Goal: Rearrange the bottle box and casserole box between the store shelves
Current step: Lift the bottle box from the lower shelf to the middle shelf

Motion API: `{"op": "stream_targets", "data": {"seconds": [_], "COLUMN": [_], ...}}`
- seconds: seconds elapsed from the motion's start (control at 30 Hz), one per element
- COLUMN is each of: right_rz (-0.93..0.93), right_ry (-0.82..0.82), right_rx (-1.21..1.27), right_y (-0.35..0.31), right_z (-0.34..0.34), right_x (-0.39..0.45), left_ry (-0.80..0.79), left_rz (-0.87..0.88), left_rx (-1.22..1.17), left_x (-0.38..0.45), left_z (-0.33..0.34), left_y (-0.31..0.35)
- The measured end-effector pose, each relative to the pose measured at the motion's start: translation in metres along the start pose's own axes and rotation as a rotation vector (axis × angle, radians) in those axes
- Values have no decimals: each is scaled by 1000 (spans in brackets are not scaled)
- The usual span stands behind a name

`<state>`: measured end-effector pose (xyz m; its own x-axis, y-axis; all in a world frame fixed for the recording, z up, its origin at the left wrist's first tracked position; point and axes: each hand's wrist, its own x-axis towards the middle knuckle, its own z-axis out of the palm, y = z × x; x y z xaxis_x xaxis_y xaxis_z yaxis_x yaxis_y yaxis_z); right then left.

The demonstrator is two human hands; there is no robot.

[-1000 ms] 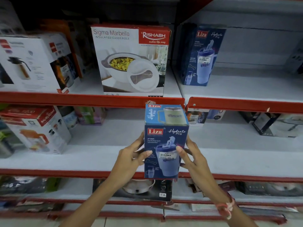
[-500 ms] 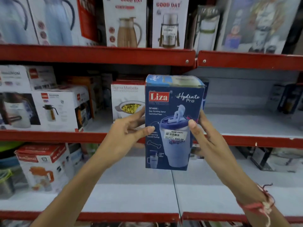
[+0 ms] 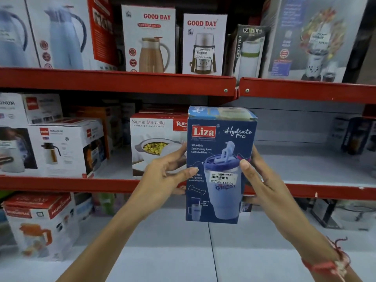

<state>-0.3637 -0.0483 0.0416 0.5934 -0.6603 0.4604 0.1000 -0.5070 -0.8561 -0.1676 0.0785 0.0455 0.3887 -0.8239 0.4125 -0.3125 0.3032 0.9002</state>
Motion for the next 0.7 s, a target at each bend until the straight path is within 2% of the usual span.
{"op": "stream_targets", "data": {"seconds": [0.37, 0.7], "right_rz": [6, 92], "right_ry": [61, 94], "right_rx": [-66, 66], "right_y": [59, 115], "right_z": [-72, -109], "right_x": [79, 150], "left_ry": [-42, -11], "left_rz": [5, -38], "left_rx": [0, 107], "left_x": [105, 189], "left_z": [68, 108], "left_y": [-37, -69]}}
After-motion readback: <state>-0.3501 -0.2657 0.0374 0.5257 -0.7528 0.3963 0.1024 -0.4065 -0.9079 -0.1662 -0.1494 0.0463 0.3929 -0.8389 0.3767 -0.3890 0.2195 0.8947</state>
